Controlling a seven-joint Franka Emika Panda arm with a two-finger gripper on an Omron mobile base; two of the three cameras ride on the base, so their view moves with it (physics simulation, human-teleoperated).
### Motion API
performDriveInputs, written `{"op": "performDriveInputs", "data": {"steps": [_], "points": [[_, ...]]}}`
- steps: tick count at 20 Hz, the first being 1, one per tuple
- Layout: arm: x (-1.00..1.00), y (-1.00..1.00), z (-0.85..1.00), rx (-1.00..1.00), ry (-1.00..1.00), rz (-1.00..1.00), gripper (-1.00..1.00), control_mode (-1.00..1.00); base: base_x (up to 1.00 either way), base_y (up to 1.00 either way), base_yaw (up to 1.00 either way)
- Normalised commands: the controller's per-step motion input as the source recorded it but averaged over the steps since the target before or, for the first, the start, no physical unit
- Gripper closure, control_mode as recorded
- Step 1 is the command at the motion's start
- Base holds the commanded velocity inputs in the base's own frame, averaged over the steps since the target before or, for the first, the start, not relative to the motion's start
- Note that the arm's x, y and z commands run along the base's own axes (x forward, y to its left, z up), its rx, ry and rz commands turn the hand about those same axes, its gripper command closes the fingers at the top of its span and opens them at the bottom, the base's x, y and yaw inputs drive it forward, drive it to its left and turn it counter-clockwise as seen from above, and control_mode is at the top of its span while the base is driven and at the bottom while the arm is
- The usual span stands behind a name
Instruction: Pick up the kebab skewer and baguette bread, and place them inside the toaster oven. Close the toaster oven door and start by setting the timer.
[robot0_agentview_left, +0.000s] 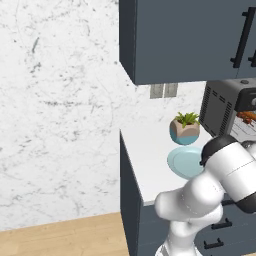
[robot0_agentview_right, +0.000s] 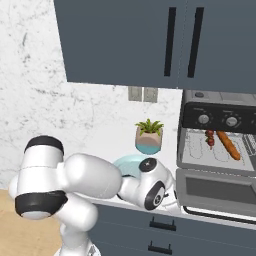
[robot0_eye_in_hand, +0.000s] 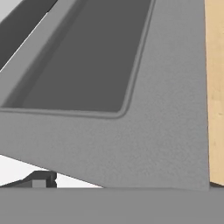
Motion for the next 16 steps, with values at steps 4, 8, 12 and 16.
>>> {"op": "performDriveInputs", "data": {"steps": [4,8,12,16], "points": [[0.06,-0.12,0.3,-0.13,-0.03,-0.01,-1.0,-1.0,0.0,0.0,0.0],[0.01,-0.05,0.4,-0.13,-0.01,0.0,-1.0,-1.0,0.0,0.0,0.0],[0.0,-0.03,0.45,-0.13,0.0,0.0,-1.0,-1.0,0.0,0.0,0.0],[0.0,-0.11,0.43,-0.12,0.0,0.0,-1.0,-1.0,0.0,0.0,0.0]]}}
